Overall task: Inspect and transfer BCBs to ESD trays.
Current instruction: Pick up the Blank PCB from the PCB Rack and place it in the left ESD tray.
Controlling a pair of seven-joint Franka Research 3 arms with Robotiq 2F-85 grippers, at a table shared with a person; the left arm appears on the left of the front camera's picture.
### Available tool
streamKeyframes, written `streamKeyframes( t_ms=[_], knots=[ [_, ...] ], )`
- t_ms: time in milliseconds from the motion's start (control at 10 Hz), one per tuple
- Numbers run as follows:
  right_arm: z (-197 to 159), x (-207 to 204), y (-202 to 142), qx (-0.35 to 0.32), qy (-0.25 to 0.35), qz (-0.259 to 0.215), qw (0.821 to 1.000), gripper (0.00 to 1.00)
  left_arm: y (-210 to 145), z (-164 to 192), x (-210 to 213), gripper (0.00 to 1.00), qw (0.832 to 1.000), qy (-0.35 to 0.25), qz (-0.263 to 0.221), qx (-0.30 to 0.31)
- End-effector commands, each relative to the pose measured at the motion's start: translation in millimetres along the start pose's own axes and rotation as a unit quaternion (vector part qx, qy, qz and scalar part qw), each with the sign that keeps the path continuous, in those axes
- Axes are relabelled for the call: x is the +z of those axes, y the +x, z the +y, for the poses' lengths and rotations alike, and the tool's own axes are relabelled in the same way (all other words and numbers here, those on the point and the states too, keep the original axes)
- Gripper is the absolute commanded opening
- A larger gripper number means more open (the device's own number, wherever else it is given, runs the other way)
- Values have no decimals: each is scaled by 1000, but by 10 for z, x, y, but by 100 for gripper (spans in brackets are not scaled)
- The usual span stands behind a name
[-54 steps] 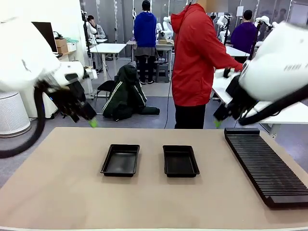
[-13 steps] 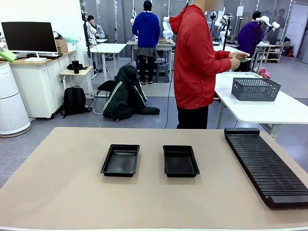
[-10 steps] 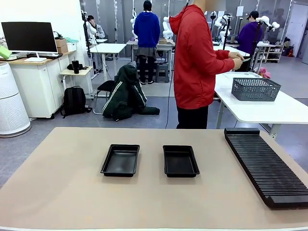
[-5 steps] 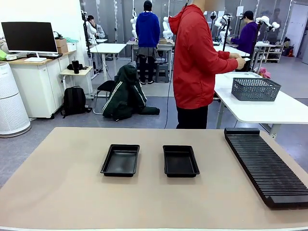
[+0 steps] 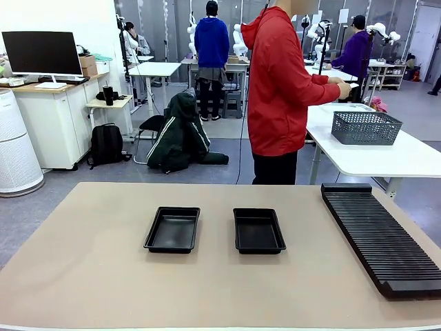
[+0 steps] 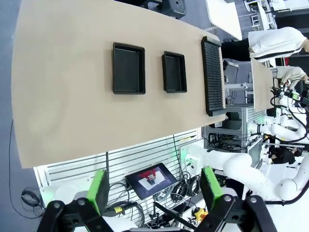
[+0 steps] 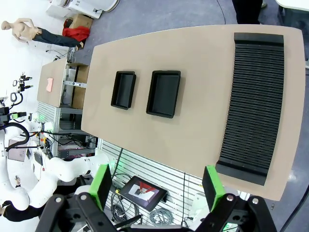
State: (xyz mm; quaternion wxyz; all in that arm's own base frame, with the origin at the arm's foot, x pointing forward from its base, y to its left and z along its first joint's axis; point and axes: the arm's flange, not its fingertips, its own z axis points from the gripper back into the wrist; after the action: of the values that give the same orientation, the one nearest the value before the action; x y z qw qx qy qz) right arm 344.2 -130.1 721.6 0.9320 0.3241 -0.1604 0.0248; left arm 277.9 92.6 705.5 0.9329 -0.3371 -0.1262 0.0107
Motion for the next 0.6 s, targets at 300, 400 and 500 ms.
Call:
streamKeyframes(
  t_ms=[300, 400, 500],
  knots=[
    [24, -2, -5, 3, 0, 0, 1000, 100, -3, 0, -12, 100, 1000, 0, 1, 0],
    [24, -2, -5, 3, 0, 0, 1000, 100, 21, -7, 35, 100, 1000, -9, 4, -10],
    [24, -2, -5, 3, 0, 0, 1000, 100, 68, 8, 73, 100, 1000, -13, 8, -17]
  ],
)
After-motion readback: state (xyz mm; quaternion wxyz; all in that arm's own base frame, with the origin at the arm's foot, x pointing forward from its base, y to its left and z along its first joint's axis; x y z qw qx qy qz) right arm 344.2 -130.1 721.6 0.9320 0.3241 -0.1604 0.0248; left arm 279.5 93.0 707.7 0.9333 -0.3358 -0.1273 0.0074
